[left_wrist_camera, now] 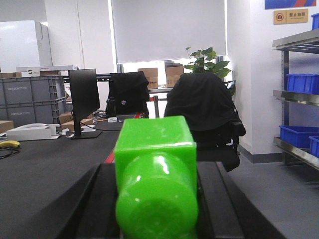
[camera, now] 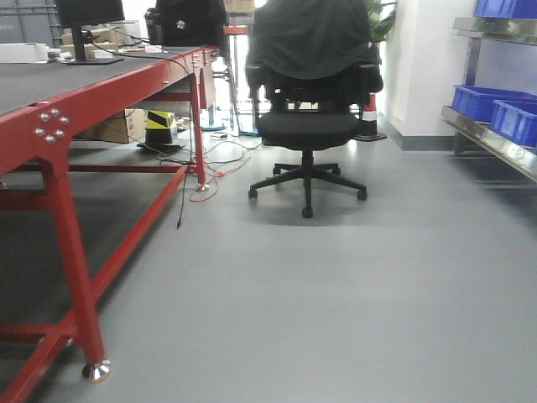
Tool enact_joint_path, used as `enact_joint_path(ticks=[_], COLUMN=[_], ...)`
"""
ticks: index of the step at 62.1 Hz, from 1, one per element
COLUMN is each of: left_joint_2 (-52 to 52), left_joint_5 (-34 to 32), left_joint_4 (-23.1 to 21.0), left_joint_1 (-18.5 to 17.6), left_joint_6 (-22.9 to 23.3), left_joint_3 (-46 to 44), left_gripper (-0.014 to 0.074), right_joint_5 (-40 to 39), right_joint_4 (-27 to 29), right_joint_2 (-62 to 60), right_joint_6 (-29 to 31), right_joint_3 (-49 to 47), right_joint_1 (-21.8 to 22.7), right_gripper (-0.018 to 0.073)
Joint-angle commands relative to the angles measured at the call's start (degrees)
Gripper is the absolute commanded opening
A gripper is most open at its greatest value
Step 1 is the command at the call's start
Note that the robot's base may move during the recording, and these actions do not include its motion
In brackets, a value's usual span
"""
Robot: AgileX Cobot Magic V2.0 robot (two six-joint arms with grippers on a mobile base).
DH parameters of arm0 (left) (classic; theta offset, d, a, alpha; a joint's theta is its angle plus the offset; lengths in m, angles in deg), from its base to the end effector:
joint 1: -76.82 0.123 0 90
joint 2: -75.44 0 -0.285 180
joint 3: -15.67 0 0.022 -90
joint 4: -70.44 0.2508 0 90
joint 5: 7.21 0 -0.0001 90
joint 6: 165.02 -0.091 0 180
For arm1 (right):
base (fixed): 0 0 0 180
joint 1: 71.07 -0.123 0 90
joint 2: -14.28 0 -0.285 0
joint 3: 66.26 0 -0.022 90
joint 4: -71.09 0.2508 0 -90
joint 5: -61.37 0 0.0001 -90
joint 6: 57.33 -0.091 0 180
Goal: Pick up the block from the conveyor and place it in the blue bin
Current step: 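Drive the base past the red conveyor toward the bin shelves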
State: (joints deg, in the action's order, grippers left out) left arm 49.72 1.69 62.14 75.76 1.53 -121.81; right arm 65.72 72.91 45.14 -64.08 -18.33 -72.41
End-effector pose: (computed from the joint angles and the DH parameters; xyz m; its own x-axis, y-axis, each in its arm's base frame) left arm 0.0566 -0.0031 0.3804 0.2268 0.0873 -0.9700 0.0196 0.9954 0.0941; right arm 0.0874 0.0023 0.3503 0.1143 0.1516 -0.9818 -0.0433 0.9881 0.1476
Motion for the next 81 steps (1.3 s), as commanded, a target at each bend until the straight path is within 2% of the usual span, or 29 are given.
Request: enact_joint_path(ticks=[1,81], left_joint_2=[0.29,0.29], left_joint_5=[-0.91,-0.91], left_joint_4=[0.04,0.04], left_joint_1=[0.16,0.16], left_joint_6=[0.15,0.15], left_joint_3=[0.11,0.11], left_gripper=[-0.0111,-0.0111], right_joint_5=[-1.45,-1.45], right_joint_4=[-0.31,-0.31], right_joint_2=[-0.40,-0.40], right_joint_6=[0.16,0.16], right_joint_3=[-0.48,-0.48], right_joint_1=[0.12,0.12], right_gripper=[-0.0162,-0.0162])
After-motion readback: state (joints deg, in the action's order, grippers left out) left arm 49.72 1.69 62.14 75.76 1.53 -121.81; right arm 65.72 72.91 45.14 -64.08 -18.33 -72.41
